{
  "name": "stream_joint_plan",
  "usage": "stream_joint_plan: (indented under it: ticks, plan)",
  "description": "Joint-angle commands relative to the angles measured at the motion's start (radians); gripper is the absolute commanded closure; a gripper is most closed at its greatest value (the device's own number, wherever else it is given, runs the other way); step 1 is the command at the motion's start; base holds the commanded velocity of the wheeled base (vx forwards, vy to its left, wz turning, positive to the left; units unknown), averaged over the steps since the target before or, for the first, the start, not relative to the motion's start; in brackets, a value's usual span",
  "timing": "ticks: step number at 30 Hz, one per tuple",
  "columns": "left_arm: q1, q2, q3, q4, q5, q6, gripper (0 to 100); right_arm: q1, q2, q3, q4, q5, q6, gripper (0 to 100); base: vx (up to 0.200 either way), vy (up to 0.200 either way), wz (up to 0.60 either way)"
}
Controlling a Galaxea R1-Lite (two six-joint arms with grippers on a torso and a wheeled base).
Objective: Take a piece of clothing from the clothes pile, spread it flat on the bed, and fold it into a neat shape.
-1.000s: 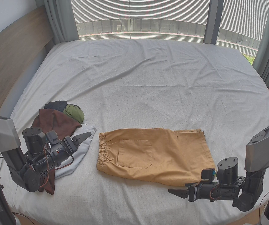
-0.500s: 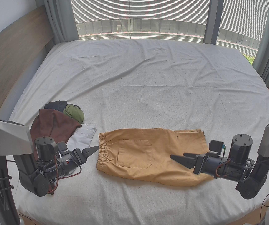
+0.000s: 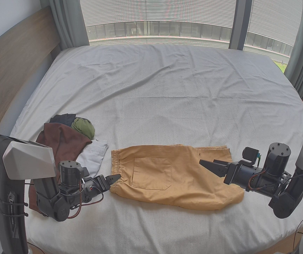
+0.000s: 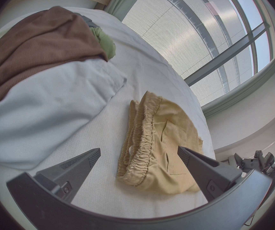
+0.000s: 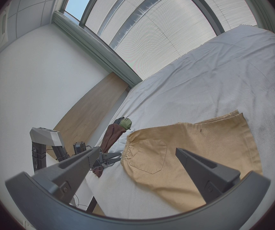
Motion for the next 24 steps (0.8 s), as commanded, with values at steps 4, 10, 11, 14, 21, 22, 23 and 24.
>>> stream_joint_plan:
  ticks: [4,10,11,14,21,22,23,24]
  plan:
    - [-0.039,0.026,-0.097,0.123,0.026,0.001,0,-0.002,-0.004,-0.003,-0.001,0.000,0.000,0,0.000,0.000,0.00]
    - [-0.098,0.033,-0.178,0.214,0.029,0.001,0,-0.010,-0.004,-0.003,-0.001,0.011,0.000,0,0.000,0.000,0.00]
    - [-0.105,0.034,-0.193,0.228,0.031,0.000,0,-0.010,-0.004,-0.003,-0.001,0.011,0.000,0,0.000,0.000,0.00]
    - [-0.106,0.042,-0.226,0.246,0.041,-0.004,0,-0.008,-0.004,-0.002,-0.001,0.011,0.000,0,0.000,0.000,0.00]
    - [-0.089,0.043,-0.255,0.238,0.040,-0.043,0,-0.001,0.001,0.000,-0.001,0.017,0.002,0,0.000,0.000,0.00]
    - [-0.088,0.043,-0.255,0.238,0.040,-0.045,0,-0.001,0.001,0.000,-0.001,0.016,0.002,0,0.000,0.000,0.00]
    - [-0.085,0.042,-0.262,0.235,0.040,-0.057,0,-0.001,0.001,0.000,-0.001,0.016,0.002,0,0.000,0.000,0.00]
    - [-0.085,0.042,-0.268,0.234,0.040,-0.059,0,0.001,0.001,0.001,-0.001,0.016,0.002,0,0.000,0.000,0.00]
